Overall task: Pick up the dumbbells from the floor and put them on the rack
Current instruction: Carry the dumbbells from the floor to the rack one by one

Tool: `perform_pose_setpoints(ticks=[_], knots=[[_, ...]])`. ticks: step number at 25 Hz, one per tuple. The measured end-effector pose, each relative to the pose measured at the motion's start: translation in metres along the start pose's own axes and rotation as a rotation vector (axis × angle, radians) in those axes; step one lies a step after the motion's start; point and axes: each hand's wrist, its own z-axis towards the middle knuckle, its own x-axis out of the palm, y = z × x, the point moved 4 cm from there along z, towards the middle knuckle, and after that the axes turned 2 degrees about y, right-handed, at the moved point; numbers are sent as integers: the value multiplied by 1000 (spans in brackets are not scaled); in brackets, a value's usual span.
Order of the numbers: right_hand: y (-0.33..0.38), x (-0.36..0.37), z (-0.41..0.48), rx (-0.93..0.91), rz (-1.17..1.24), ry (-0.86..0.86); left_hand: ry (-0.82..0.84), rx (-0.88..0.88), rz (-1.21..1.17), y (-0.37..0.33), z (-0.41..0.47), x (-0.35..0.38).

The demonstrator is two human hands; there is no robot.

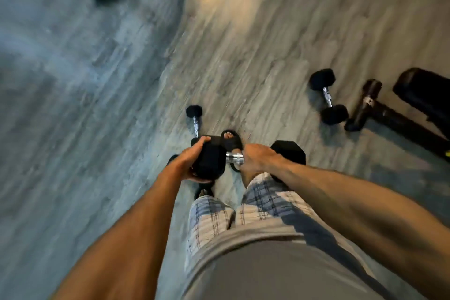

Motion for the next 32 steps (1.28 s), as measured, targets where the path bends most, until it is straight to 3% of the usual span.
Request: perform_pose_setpoints(ticks=[11, 19, 23, 28, 32], knots=[[-68, 184, -161, 354, 633, -192, 129, -44, 929, 77, -45, 134], [-97, 322, -261, 538, 1048, -268, 155, -114, 1313, 188, -55, 238], [-123, 399, -294, 542, 1230, -276, 106, -147, 1455, 258, -57, 295], [-167, 486, -344, 569, 1385, -338, 67, -135, 1687, 353, -60, 388], [-212, 545, -385, 633, 1487, -383, 127, -131, 1821, 424, -64, 464]])
